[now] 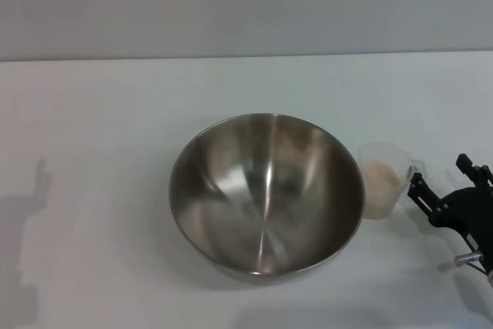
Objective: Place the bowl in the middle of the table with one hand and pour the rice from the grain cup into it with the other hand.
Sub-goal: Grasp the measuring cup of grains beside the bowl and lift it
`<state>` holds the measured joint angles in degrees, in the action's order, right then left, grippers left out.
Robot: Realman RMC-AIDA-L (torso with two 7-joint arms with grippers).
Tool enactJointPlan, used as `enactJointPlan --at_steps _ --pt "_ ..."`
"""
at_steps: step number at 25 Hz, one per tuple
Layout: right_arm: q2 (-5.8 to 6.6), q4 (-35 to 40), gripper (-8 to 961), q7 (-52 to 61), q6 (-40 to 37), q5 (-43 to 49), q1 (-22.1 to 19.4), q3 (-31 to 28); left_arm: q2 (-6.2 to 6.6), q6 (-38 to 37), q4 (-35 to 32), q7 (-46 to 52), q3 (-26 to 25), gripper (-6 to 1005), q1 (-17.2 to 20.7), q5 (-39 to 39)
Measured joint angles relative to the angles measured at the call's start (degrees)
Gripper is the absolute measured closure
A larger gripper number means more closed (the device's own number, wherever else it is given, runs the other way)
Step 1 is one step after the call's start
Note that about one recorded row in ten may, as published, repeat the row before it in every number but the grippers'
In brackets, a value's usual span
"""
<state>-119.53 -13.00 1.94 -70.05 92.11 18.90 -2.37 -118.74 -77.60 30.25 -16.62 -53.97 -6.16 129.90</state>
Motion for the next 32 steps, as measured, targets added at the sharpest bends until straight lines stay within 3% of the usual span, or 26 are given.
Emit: enactJointPlan --at_steps 13,23,28,32 --pt "0.01 -0.41 150 0.0 -0.35 0.39 0.11 -0.23 0.0 0.0 -0.25 0.02 0.0 169 -0.11 0.0" --pt "-0.06 -0.45 610 -0.2 0.19 0.44 0.45 -0.09 0.0 0.0 -0.41 0.02 0.0 169 -0.59 0.0" --pt "-0.15 -0.58 725 -0.41 0.22 0.42 0.65 -0.35 0.0 0.02 -0.51 0.01 0.01 169 -0.68 0.0" --pt "-0.17 -0.83 917 -0.31 0.23 0.19 0.7 -0.6 0.01 0.06 -0.8 0.01 0.55 170 -0.77 0.02"
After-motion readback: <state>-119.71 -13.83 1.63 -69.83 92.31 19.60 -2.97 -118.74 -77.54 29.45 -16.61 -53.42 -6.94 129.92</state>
